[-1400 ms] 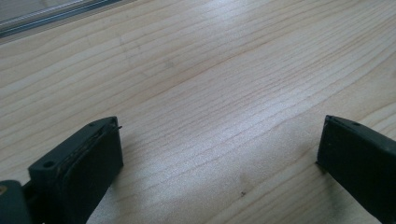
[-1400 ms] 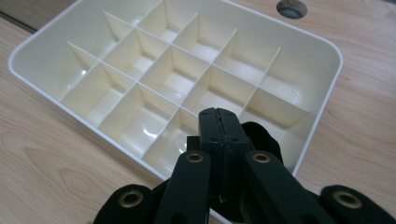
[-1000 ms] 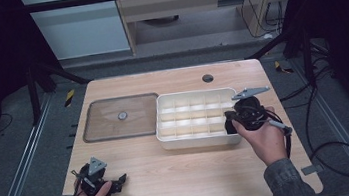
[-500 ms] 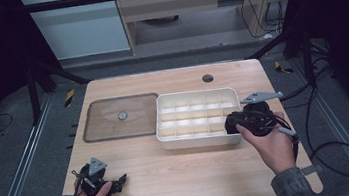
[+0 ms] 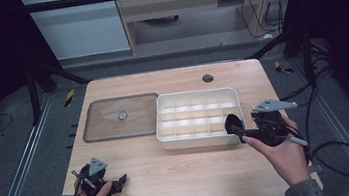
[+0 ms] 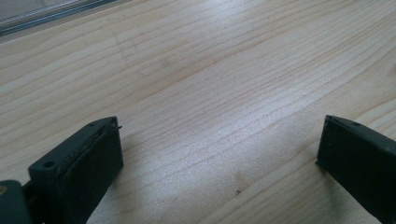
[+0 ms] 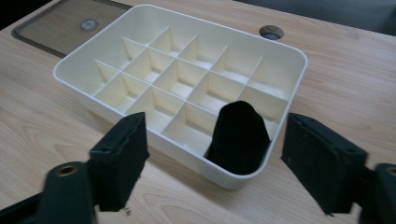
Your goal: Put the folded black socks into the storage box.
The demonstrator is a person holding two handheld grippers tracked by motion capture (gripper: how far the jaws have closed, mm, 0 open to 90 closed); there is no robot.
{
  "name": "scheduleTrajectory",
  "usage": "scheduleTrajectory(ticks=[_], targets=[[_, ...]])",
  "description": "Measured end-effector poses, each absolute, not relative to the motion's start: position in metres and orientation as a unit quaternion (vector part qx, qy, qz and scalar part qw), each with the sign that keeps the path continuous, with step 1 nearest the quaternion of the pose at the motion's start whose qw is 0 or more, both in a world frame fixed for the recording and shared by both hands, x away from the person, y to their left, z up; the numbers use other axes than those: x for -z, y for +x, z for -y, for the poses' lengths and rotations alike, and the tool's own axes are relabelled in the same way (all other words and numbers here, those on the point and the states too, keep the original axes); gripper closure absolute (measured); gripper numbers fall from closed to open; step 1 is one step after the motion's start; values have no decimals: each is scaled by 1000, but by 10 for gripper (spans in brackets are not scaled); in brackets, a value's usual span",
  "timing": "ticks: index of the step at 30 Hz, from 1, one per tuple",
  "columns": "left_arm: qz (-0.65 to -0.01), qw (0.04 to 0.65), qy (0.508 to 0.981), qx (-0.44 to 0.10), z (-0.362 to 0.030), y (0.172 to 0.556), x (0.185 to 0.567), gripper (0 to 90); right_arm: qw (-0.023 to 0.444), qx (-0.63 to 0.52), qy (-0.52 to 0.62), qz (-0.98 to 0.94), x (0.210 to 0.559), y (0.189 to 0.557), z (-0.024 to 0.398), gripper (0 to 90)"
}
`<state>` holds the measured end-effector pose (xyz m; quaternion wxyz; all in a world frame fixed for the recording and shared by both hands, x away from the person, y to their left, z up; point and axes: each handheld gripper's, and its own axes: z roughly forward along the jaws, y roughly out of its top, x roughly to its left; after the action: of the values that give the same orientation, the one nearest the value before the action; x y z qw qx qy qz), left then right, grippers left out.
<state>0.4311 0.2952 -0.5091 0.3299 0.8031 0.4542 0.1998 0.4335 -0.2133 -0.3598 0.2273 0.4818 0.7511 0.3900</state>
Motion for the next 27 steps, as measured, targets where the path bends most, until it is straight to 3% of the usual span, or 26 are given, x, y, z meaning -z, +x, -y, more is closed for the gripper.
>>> scheduleTrajectory(ticks=[8,15,27], targets=[[-455,331,802,-199,-295,431,509,0,227,-392,487,-747,377,418,233,78],[-455,331,802,-200,-295,431,509,0,225,-385,503,-741,398,411,252,120],[-455,331,803,-199,-295,431,509,0,231,-353,517,-745,452,409,263,107]])
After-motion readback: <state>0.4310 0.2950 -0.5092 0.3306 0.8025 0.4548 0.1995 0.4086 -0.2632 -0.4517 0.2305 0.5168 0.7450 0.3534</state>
